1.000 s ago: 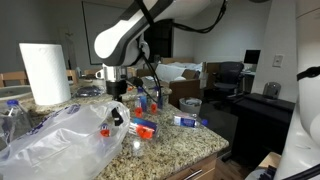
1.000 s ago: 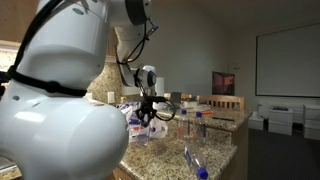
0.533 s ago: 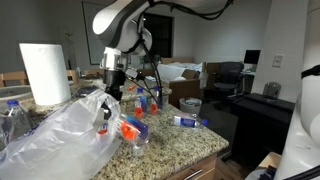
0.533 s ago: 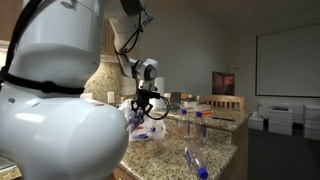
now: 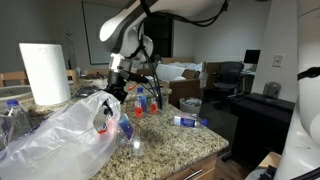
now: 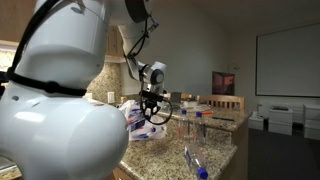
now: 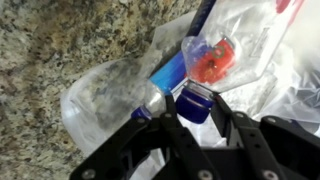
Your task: Put the empty bottles on the counter in the plastic bag
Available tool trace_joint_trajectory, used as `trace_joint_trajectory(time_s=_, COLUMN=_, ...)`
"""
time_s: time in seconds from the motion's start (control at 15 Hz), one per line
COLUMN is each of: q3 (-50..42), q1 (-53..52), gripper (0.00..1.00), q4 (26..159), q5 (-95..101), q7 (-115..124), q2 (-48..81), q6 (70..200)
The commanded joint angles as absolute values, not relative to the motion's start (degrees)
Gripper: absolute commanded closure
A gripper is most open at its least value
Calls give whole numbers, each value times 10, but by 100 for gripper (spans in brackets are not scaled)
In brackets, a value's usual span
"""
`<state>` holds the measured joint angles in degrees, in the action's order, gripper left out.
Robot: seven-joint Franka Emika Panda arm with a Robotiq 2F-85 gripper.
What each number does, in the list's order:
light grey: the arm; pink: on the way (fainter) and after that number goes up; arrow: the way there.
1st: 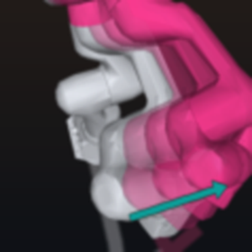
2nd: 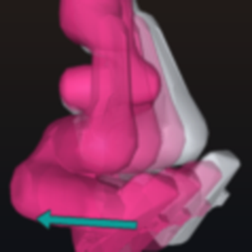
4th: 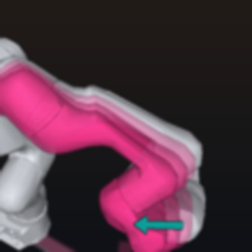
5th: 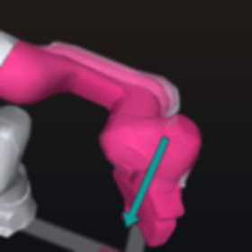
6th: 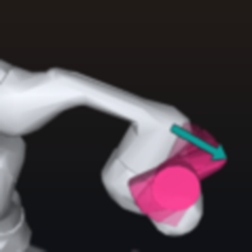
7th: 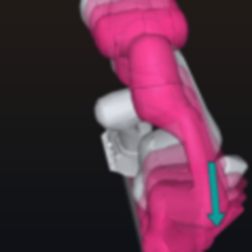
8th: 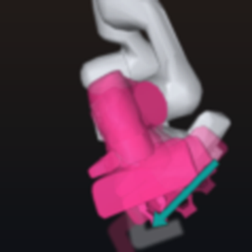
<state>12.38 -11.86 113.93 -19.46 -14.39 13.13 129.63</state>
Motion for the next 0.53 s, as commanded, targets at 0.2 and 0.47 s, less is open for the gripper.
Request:
trace_joint_trajectory(time_s=0.2, q3=110, q1=-126, gripper=85, q4=1111, q5=-161, q7=40, q2=141, q6=1290)
trace_joint_trajectory(time_s=0.47, q3=105, q1=-130, gripper=85, q4=1126, q5=-171, q7=156, q2=142, q6=1315)
